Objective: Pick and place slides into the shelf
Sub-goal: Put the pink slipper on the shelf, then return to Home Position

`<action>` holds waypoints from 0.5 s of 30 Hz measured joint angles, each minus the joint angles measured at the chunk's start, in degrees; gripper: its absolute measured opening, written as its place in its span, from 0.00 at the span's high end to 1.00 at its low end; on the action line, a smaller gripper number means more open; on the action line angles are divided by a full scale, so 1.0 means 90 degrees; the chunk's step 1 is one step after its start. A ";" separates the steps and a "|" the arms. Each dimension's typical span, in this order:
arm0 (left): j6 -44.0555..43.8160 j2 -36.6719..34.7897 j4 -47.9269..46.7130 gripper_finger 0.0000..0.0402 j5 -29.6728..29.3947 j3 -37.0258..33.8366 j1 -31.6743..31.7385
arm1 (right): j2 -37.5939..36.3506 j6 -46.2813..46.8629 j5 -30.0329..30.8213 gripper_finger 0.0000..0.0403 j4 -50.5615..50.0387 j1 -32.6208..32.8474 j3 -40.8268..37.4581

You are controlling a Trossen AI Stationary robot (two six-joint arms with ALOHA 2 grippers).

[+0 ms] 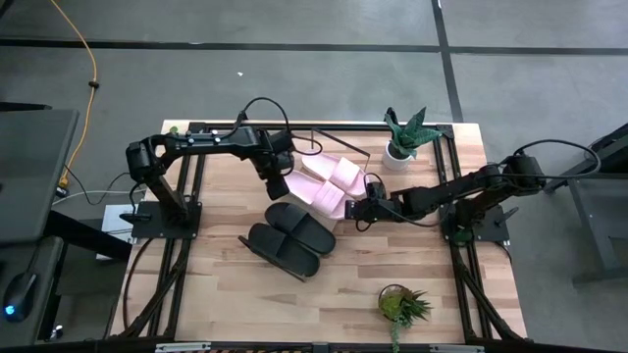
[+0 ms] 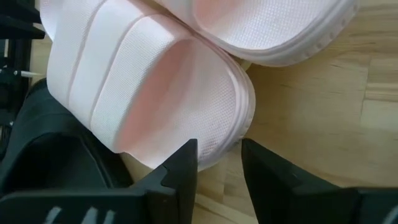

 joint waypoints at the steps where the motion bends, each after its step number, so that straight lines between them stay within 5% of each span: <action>1: 0.0002 0.0000 -0.0029 0.80 -0.0004 0.0000 0.0000 | 0.0000 0.0000 0.0003 0.70 0.0000 0.0000 0.0000; 15: 0.0318 -0.0073 -0.0704 0.80 -0.0220 0.0000 0.0005 | -0.0673 -0.0004 0.0358 0.67 -0.0886 0.0025 -0.0007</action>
